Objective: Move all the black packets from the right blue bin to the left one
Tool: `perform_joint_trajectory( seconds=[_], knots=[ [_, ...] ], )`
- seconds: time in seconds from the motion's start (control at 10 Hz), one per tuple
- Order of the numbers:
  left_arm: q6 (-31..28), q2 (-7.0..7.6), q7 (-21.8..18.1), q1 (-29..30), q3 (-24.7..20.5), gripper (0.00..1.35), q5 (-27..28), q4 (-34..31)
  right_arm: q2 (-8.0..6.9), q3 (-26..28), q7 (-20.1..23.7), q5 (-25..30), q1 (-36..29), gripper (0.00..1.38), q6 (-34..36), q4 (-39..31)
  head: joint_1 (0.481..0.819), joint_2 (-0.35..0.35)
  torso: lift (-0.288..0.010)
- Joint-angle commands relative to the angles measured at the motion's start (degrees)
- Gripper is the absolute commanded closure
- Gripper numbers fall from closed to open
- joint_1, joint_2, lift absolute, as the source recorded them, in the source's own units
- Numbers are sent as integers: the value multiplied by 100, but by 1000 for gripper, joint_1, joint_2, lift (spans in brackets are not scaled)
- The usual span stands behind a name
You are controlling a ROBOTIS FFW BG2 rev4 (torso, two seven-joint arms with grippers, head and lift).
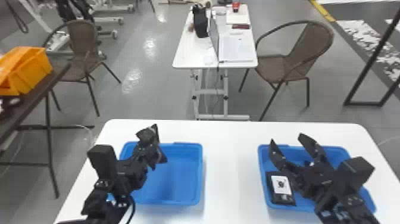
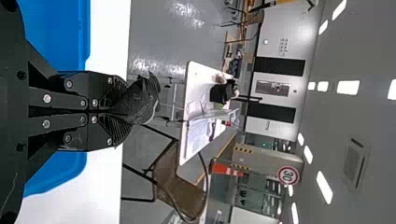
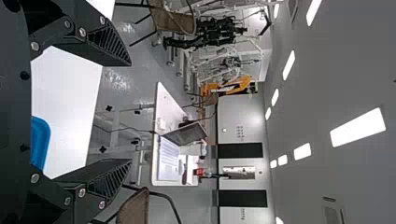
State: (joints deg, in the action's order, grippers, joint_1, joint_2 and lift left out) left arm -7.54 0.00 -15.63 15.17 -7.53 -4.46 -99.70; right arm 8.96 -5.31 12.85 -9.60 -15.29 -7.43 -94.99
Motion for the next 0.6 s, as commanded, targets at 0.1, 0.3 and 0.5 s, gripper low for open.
perform_joint_trajectory(
  seconds=[0.1,0.3,0.5],
  knots=[
    [403,-15,-2,21,147,1217,718,267,0,30,-11,20,-27,321,233,-46,695,77,0],
    [710,-15,-81,30,129,943,191,539,0,30,-11,20,-27,326,233,-55,695,66,0],
    [1308,-15,-318,21,59,25,-47,715,0,83,-20,240,-53,326,277,-152,695,61,0]
  ],
)
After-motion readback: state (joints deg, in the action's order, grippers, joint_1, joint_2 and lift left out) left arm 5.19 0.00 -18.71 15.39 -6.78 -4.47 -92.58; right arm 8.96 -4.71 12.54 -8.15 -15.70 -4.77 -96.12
